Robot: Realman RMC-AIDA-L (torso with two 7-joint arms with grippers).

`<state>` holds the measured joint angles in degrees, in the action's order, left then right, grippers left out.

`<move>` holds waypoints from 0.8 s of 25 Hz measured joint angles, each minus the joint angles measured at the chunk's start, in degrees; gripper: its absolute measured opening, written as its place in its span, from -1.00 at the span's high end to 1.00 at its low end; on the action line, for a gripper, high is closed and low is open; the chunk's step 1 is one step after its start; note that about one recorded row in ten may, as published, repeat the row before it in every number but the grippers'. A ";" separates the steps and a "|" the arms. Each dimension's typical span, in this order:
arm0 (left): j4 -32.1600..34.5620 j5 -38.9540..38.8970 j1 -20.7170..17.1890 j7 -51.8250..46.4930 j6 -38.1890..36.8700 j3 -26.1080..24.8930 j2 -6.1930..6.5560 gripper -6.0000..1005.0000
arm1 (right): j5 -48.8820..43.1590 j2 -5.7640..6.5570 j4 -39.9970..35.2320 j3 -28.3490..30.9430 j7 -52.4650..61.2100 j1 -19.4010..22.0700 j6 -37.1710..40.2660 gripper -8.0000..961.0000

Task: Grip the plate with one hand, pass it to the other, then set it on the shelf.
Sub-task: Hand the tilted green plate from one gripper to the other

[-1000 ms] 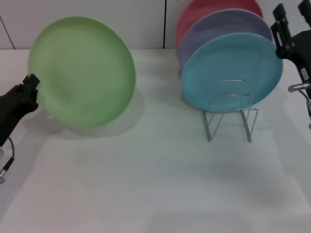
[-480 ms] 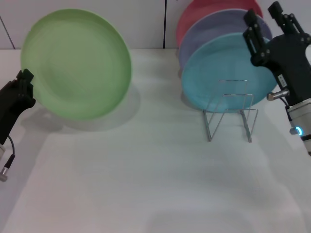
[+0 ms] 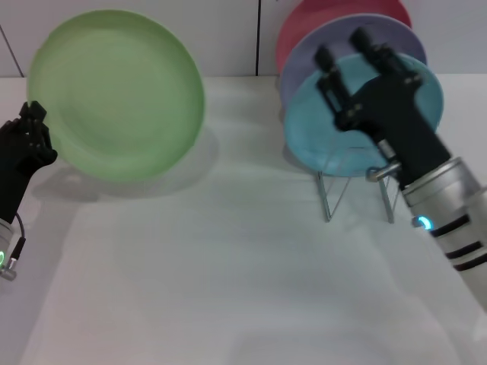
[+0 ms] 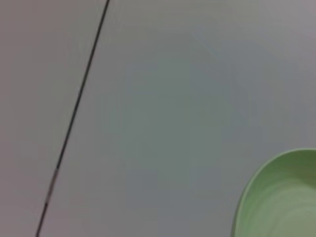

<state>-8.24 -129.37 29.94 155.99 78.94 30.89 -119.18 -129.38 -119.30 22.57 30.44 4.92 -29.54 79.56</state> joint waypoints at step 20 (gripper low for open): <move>-7.91 0.39 -0.27 12.61 1.87 -14.62 0.00 0.91 | -6.69 0.00 3.63 0.17 0.62 -4.10 -13.78 -0.08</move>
<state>-16.16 -128.98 29.67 168.60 80.81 16.27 -119.18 -136.07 -119.30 26.20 30.61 5.54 -33.64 65.78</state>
